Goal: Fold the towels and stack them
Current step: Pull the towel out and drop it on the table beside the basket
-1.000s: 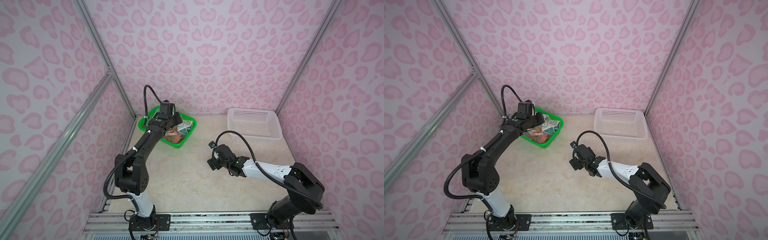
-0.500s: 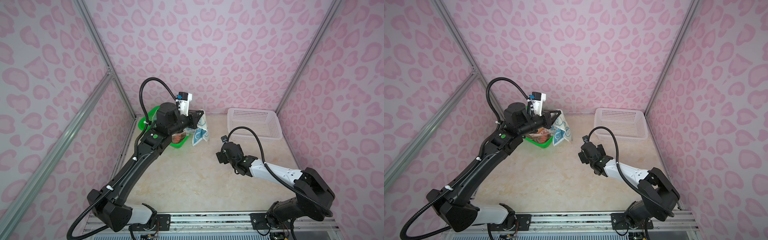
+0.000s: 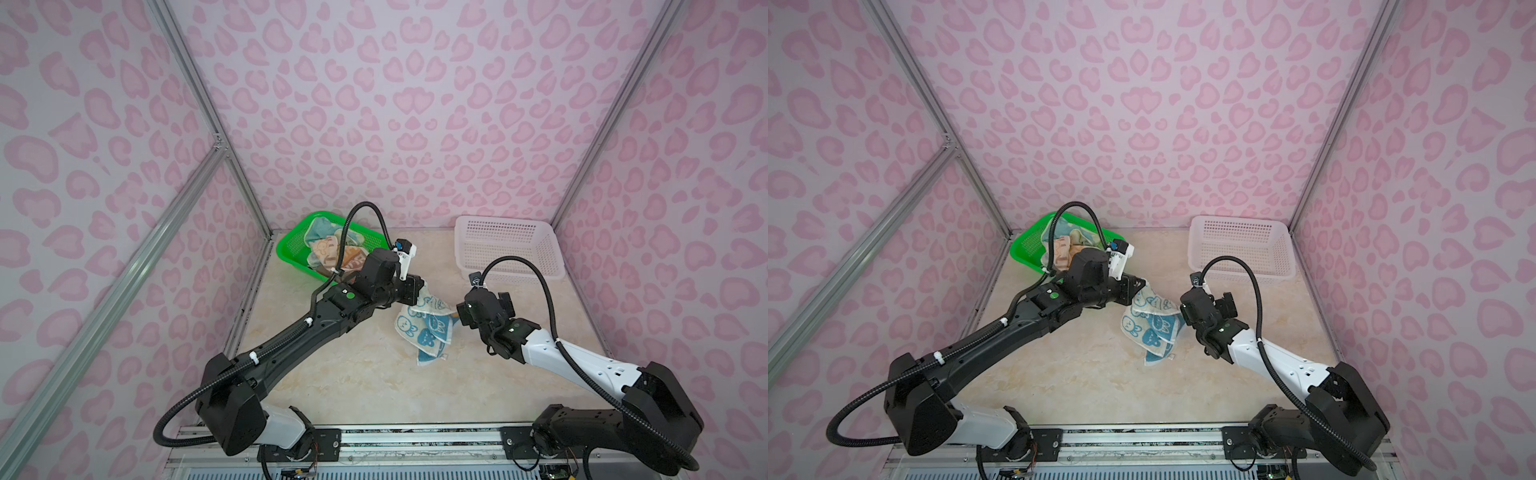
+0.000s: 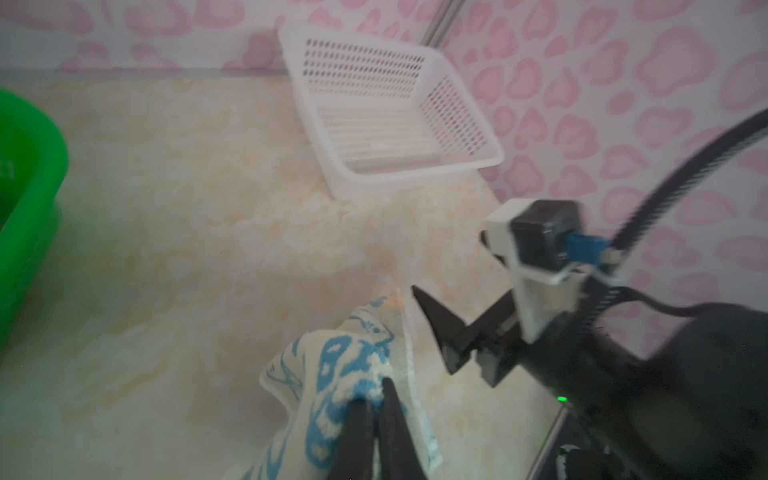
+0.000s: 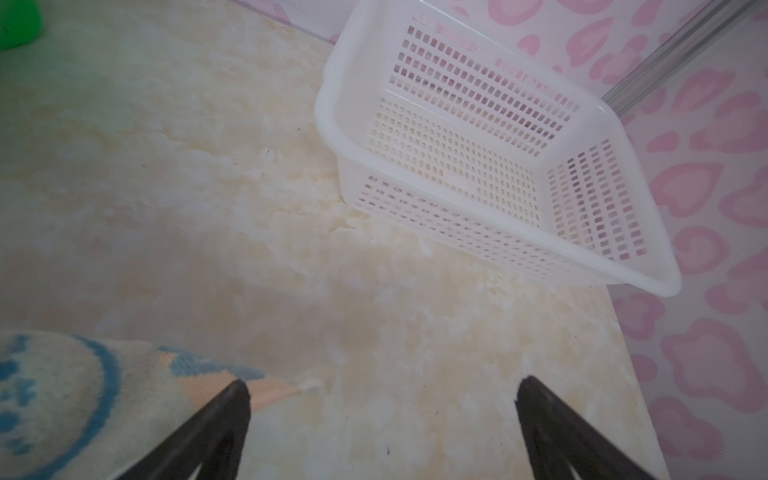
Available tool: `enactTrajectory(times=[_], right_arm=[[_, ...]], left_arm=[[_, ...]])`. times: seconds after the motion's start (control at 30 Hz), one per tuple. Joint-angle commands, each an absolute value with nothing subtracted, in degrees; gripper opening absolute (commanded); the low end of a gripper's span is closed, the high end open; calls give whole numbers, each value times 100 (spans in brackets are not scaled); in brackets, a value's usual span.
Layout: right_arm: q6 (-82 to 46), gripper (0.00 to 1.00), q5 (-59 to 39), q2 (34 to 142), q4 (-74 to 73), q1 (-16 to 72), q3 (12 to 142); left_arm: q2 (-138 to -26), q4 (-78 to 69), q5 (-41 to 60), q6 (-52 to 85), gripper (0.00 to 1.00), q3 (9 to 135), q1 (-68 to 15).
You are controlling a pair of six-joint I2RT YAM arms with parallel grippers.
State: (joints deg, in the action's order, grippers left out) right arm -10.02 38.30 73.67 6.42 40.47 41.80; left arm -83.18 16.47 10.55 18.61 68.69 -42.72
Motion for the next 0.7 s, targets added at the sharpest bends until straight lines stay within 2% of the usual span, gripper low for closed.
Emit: enactTrajectory(times=[0.0, 0.07, 0.1, 0.13, 0.2, 0.27, 0.37, 0.5, 0.67], right_arm=[[-973, 100, 3974, 7415, 860, 4039, 4182], [-972, 100, 3858, 7473, 853, 4039, 4197], [-973, 100, 3783, 7507, 827, 4037, 4209], [-971, 100, 3740, 7535, 818, 4035, 4210], [-967, 100, 3631, 7621, 791, 4039, 4266], [-949, 100, 3565, 7709, 789, 4035, 4320], [-923, 100, 3477, 7826, 795, 4037, 4424], [-1071, 100, 3238, 7857, 826, 3936, 4457], [-1773, 99, 2540, 7648, 854, 3357, 4253]], left_arm=[[-8584, 2309, -322, 2091, 2, 6645, -4263], [-8726, 2556, -732, 2124, 2, 6533, -4262], [-8797, 2688, -932, 2152, 6, 6509, -4258], [-8843, 2787, -1076, 2147, 18, 6509, -4252], [-8911, 2967, -1286, 2105, 65, 6512, -4254], [-8887, 3010, -1366, 2030, 84, 6520, -4271], [-8704, 2877, -1370, 1775, 98, 6503, -4314], [-8323, 2463, -1118, 1226, 98, 6384, -4435], [-8351, 1891, -476, 589, 98, 6441, -4691]])
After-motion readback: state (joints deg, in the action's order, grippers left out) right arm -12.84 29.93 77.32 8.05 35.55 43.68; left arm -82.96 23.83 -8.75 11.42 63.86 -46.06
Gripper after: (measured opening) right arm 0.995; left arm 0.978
